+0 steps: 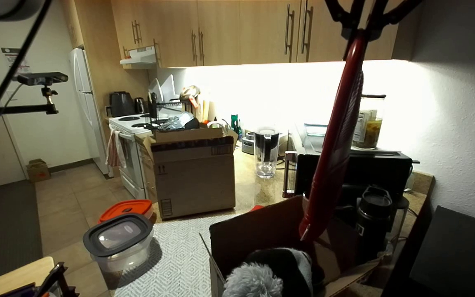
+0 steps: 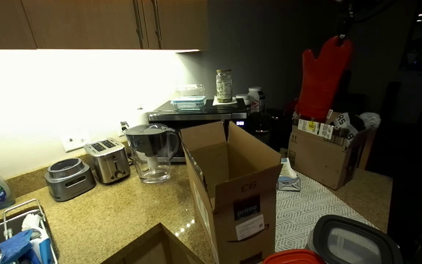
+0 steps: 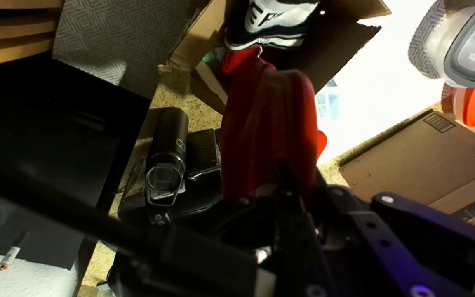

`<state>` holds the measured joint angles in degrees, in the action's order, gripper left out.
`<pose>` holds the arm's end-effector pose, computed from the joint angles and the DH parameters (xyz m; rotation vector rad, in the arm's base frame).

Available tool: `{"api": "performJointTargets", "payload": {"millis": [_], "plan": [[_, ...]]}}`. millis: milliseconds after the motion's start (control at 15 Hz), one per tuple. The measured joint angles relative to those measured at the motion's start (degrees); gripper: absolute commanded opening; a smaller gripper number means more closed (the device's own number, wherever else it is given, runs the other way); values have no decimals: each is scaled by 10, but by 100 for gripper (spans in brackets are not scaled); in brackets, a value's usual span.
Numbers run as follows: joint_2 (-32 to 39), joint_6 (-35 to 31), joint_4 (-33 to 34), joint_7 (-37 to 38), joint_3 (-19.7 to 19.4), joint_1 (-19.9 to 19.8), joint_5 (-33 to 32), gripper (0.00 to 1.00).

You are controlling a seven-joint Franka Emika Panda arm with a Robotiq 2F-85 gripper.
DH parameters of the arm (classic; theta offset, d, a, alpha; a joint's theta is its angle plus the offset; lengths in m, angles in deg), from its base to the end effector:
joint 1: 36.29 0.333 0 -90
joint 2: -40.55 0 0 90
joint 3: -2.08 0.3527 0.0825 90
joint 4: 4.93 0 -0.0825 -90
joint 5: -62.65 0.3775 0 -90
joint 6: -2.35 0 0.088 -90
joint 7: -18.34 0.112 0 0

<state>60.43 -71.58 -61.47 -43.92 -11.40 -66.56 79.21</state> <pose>0.5017 -0.3764 0.6965 -2.9212 -0.6082 -0.2037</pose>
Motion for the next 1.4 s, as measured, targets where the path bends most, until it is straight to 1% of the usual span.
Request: {"api": "performJointTargets", "payload": {"millis": [333, 733, 1067, 1400], "plan": [[-7, 0, -16, -8, 3, 14, -2, 2], [-51, 0, -71, -39, 5, 29, -22, 2], [-100, -8, -137, -39, 5, 40, -29, 2], [-151, -50, -218, -39, 9, 59, -44, 2]]}}
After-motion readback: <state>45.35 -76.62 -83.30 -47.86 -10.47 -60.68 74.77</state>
